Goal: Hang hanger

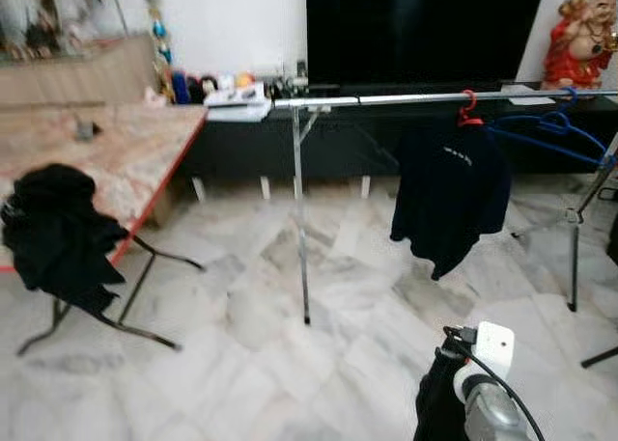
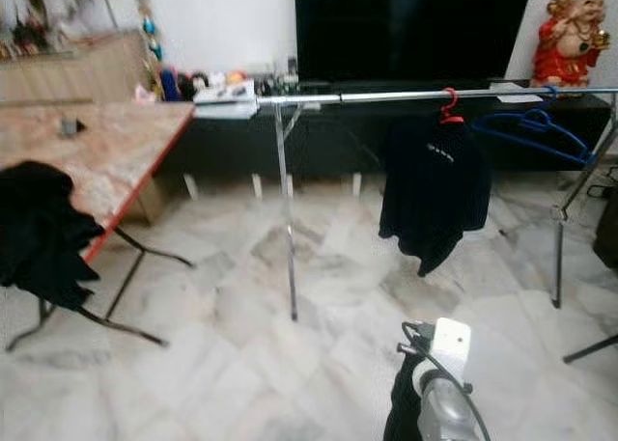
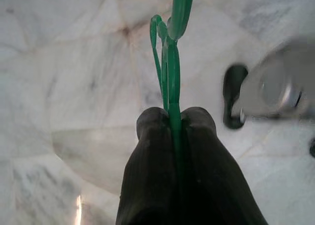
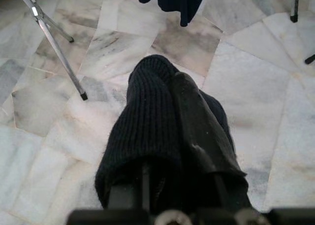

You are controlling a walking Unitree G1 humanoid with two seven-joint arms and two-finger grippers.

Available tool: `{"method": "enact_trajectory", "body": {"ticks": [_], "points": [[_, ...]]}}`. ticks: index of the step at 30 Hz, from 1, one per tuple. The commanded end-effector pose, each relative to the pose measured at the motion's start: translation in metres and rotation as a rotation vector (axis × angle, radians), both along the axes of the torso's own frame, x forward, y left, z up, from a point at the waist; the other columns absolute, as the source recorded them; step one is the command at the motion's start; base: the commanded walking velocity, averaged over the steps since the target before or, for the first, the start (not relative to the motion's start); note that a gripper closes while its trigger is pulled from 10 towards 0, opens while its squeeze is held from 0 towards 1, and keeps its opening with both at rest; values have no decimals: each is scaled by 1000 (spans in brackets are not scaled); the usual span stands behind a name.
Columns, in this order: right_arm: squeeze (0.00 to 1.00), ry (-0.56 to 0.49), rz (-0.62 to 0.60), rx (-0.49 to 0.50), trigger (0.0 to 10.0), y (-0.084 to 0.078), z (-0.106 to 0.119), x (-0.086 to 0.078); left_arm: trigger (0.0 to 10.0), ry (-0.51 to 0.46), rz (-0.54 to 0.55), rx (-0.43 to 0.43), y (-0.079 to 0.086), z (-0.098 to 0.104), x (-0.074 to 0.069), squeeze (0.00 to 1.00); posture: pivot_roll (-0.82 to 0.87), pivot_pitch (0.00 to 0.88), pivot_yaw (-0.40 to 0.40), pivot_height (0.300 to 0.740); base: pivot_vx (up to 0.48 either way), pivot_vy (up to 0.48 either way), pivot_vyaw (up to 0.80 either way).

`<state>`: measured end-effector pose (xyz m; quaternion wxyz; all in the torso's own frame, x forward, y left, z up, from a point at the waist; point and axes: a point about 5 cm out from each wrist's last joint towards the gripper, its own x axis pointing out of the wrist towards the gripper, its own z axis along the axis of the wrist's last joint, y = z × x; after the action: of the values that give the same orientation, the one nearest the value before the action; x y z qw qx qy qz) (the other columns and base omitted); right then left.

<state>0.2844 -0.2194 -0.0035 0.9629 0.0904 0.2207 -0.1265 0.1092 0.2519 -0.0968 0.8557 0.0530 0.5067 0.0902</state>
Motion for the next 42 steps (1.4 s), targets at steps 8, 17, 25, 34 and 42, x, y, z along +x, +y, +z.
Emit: {"method": "enact_trajectory", "body": {"ticks": [8, 17, 25, 34, 42], "points": [[0, -117, 61, -29, 10000, 10, 27, 26, 10000, -129, 13, 13, 1, 13, 38, 0, 49, 4, 5, 740, 0, 0, 0], [0, -149, 154, -140, 10000, 18, 48, 46, 10000, -409, -13, 99, 16, 51, 92, 0, 53, 11, -7, 740, 0, 0, 0], [0, -207, 266, -298, 10000, 34, 85, 75, 10000, -779, -329, 64, -2, 121, 164, 0, 57, 8, -13, 740, 0, 0, 0], [0, -147, 467, -467, 10000, 67, 98, 90, 10000, -645, -854, -61, -50, 136, 173, 0, 71, 0, -18, 740, 0, 0, 0], [0, -140, 596, -528, 10000, 94, 99, 91, 10000, -502, -1129, -218, -81, 144, 156, 0, 74, 0, -22, 740, 0, 0, 0]]}}
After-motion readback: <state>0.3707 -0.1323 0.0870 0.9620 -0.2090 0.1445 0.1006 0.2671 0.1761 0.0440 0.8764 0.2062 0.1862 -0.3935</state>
